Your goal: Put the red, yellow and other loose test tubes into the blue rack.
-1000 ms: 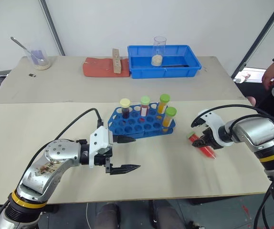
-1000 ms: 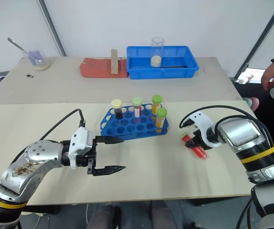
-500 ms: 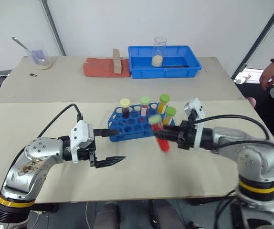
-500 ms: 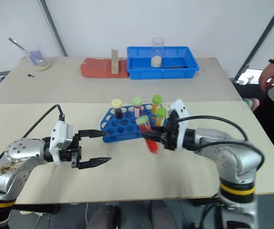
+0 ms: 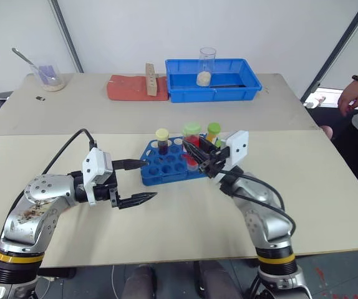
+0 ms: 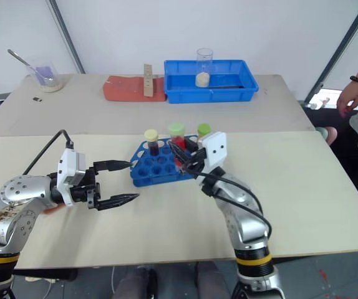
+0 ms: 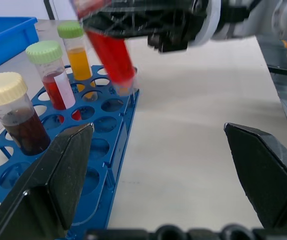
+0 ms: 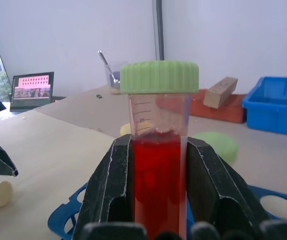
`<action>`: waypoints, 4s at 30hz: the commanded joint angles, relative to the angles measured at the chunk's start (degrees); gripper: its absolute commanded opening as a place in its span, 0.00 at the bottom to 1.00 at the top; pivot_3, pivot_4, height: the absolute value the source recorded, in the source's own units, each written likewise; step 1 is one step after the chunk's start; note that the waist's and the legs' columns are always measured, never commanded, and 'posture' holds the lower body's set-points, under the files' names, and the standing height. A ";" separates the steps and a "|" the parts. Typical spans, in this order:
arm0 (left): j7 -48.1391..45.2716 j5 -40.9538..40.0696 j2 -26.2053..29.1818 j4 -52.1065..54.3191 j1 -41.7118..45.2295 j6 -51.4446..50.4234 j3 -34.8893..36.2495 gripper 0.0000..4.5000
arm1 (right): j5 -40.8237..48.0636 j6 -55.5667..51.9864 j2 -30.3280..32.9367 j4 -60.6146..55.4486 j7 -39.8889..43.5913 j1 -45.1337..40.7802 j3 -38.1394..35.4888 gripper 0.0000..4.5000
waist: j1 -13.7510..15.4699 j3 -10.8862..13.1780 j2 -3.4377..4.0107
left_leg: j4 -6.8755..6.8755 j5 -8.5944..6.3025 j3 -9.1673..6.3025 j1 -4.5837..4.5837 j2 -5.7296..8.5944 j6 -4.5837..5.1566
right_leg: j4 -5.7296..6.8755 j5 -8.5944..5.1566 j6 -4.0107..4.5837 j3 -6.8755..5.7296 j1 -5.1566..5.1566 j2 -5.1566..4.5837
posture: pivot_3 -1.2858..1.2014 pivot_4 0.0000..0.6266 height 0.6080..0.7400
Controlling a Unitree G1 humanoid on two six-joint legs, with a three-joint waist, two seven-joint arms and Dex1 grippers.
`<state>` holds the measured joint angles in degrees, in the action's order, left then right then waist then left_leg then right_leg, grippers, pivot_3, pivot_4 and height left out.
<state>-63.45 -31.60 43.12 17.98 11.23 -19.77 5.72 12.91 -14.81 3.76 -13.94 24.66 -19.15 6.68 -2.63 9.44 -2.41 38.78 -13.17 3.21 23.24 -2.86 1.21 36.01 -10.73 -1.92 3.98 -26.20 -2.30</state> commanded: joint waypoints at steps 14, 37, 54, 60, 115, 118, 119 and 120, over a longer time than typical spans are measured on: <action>1.41 -1.17 0.35 3.00 2.68 -2.00 0.31 1.00 | -8.34 21.48 -2.63 14.12 -4.98 0.61 1.99 0.23 | -0.06 0.00 0.00 | -0.01 0.00 -0.01 -0.05 0.00 0.00 | 0.02 0.01 0.06 0.01 0.02 0.00 | 0.52 0.24 1.00; 6.89 -2.69 1.83 4.20 2.96 -8.14 3.06 1.00 | -7.40 22.08 -2.21 14.02 -2.64 4.85 3.16 0.84 | -0.07 0.00 0.00 | -0.02 0.00 -0.06 -0.05 -0.02 0.00 | 0.04 0.00 0.09 0.01 0.03 0.03 | 0.52 0.24 1.00; -4.62 13.93 36.74 -7.71 1.32 -13.91 -1.58 1.00 | 16.63 -15.03 32.10 -18.51 28.96 1.16 4.00 0.91 | 0.24 0.13 0.07 | -0.34 0.00 0.13 -0.39 -0.06 -0.01 | 0.10 -0.48 0.60 -0.04 0.04 0.00 | 0.52 0.24 1.00; -5.71 19.61 33.95 -12.59 6.25 -12.10 -9.19 1.00 | 16.87 -21.95 33.38 -20.44 28.23 -5.92 6.47 0.91 | 0.66 0.13 0.06 | -0.47 -0.01 0.14 -0.18 -0.06 0.00 | 0.07 -0.59 0.66 -0.05 -0.14 0.04 | 0.52 0.24 1.00; -24.75 30.68 18.59 -28.56 30.26 -9.80 -17.53 0.22 | 27.99 -34.36 37.58 -24.25 25.97 -9.73 1.07 0.92 | 1.92 0.10 -0.04 | 0.11 -0.01 -0.04 0.15 -0.01 0.01 | 0.16 -0.23 -0.04 -0.05 -0.09 0.05 | 0.52 0.24 1.00; -22.79 18.97 12.89 -23.30 29.84 -16.88 -8.12 0.21 | 28.37 -33.66 41.63 -24.75 27.88 -8.37 -1.51 0.92 | 2.33 0.10 -0.03 | 0.16 -0.01 -0.08 0.20 0.03 0.01 | 0.12 -0.23 -0.08 -0.06 -0.05 0.00 | 0.52 0.24 1.00; -21.31 16.07 10.89 -21.37 29.49 -18.78 -5.61 0.21 | 28.32 -33.25 42.69 -24.88 28.42 -7.85 -2.36 0.92 | 2.37 0.10 -0.04 | 0.18 -0.01 -0.07 0.22 0.04 0.01 | 0.10 -0.21 -0.12 -0.06 -0.05 -0.02 | 0.52 0.24 1.00; -19.60 13.62 8.88 -19.56 29.15 -20.36 -3.49 0.21 | 28.14 -32.74 43.50 -24.95 28.81 -7.36 -3.11 0.92 | 2.34 0.10 -0.04 | 0.20 -0.01 -0.07 0.23 0.06 0.01 | 0.09 -0.19 -0.16 -0.06 -0.04 -0.03 | 0.52 0.24 1.00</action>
<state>-85.03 -13.12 52.70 -5.06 40.27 -37.50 -1.99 39.82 -48.99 46.40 -36.91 52.53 -26.71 6.40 -0.28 9.53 -2.46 39.02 -13.18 3.13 23.48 -2.80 1.22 36.07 -10.89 -2.12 3.92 -26.21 -2.33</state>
